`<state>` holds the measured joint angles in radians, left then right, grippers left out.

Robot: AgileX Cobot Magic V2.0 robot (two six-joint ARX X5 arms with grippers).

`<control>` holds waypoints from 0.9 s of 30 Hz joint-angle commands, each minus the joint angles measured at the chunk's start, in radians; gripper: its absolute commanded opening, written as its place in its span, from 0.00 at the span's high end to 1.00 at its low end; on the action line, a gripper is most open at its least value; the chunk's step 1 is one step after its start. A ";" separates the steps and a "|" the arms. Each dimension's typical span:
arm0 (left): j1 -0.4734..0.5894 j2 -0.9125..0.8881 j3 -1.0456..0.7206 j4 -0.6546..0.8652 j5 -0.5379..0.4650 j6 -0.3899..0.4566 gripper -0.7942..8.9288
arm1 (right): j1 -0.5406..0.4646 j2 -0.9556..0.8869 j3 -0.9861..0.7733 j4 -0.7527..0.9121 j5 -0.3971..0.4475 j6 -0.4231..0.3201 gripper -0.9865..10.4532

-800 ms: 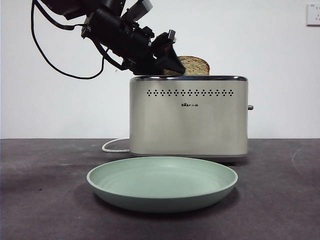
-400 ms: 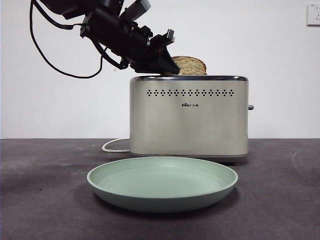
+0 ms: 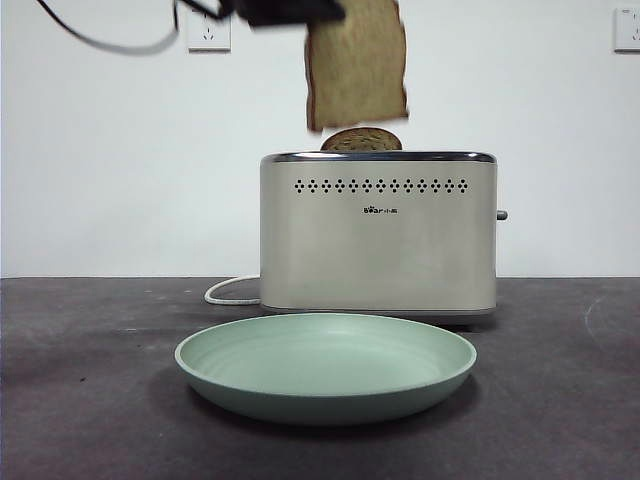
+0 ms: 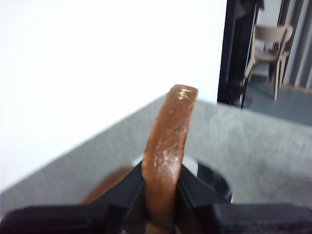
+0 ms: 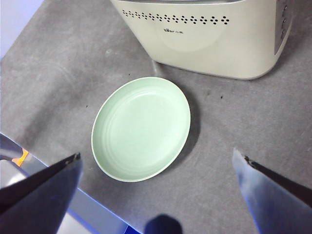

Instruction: Take the bread from the toaster,put the bread on the plate,put the plate on the table

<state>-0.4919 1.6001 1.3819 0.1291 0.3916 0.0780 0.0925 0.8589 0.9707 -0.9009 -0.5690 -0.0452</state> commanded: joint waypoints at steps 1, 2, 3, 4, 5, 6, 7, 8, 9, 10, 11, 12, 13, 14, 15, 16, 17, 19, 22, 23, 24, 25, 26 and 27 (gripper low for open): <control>0.011 -0.052 -0.001 -0.032 0.000 -0.006 0.93 | 0.003 0.000 0.002 0.002 -0.002 -0.008 0.45; 0.013 -0.077 -0.001 -0.056 -0.002 -0.006 0.93 | 0.003 0.000 0.002 0.002 -0.002 -0.008 0.45; 0.017 -0.106 -0.001 -0.086 -0.002 -0.006 0.93 | 0.003 0.000 0.002 0.002 -0.002 -0.008 0.45; 0.021 -0.127 -0.001 -0.113 -0.010 -0.006 0.93 | 0.003 0.000 0.002 0.002 -0.002 -0.008 0.45; 0.027 -0.155 -0.001 -0.149 -0.027 -0.006 0.93 | 0.003 0.000 0.002 0.002 -0.002 -0.008 0.45; 0.033 -0.185 -0.001 -0.185 -0.047 -0.006 0.93 | 0.003 0.000 0.002 0.002 -0.002 -0.007 0.45; 0.037 -0.207 -0.001 -0.209 -0.063 -0.006 0.93 | 0.003 0.000 0.002 0.003 -0.002 -0.008 0.45; 0.042 -0.234 -0.001 -0.240 -0.084 -0.006 0.93 | 0.003 0.000 0.002 0.003 -0.002 -0.008 0.45; 0.047 -0.263 -0.001 -0.273 -0.100 -0.007 0.92 | 0.003 0.000 0.002 0.005 -0.002 -0.007 0.45; 0.050 -0.286 -0.001 -0.304 -0.107 -0.007 0.92 | 0.003 0.001 0.002 0.007 -0.002 -0.006 0.45; 0.053 -0.314 -0.001 -0.342 -0.121 -0.006 0.92 | 0.003 0.001 0.002 0.013 -0.002 -0.001 0.45; 0.056 -0.341 -0.001 -0.383 -0.137 -0.006 0.92 | 0.003 0.003 0.002 0.022 -0.002 0.007 0.45; 0.057 -0.362 -0.001 -0.413 -0.153 -0.006 0.92 | 0.003 0.004 0.002 0.031 -0.002 0.018 0.45; 0.057 -0.386 -0.001 -0.452 -0.157 -0.006 0.92 | 0.003 0.006 0.002 0.044 -0.002 0.034 0.45; 0.058 -0.408 -0.002 -0.490 -0.156 -0.006 0.92 | 0.003 0.011 0.002 0.057 -0.002 0.046 0.45; 0.058 -0.426 -0.005 -0.518 -0.157 -0.006 0.92 | 0.003 0.014 0.002 0.064 -0.002 0.052 0.45; 0.059 -0.445 -0.010 -0.542 -0.157 -0.002 0.92 | 0.003 0.020 0.002 0.071 -0.002 0.052 0.45; 0.062 -0.492 -0.031 -0.582 -0.156 0.005 0.92 | 0.003 0.037 0.002 0.079 -0.002 0.052 0.45; 0.062 -0.572 -0.096 -0.589 -0.170 -0.007 0.92 | 0.003 0.075 0.002 0.084 -0.002 0.052 0.45; 0.062 -0.603 -0.123 -0.595 -0.196 -0.020 0.92 | 0.003 0.091 0.002 0.085 -0.002 0.052 0.45; 0.062 -0.634 -0.151 -0.602 -0.220 -0.034 0.92 | 0.003 0.107 0.002 0.085 -0.002 0.051 0.45; 0.062 -0.661 -0.179 -0.605 -0.238 -0.048 0.92 | 0.003 0.122 0.002 0.085 -0.002 0.050 0.45; 0.062 -0.696 -0.212 -0.611 -0.262 -0.069 0.92 | 0.003 0.141 0.002 0.087 -0.002 0.047 0.45; 0.062 -0.732 -0.246 -0.618 -0.286 -0.082 0.92 | 0.004 0.161 0.002 0.090 -0.002 0.047 0.45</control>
<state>-0.4339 0.8967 1.1637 -0.4911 0.1234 0.0334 0.0925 1.0069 0.9707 -0.8181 -0.5694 -0.0036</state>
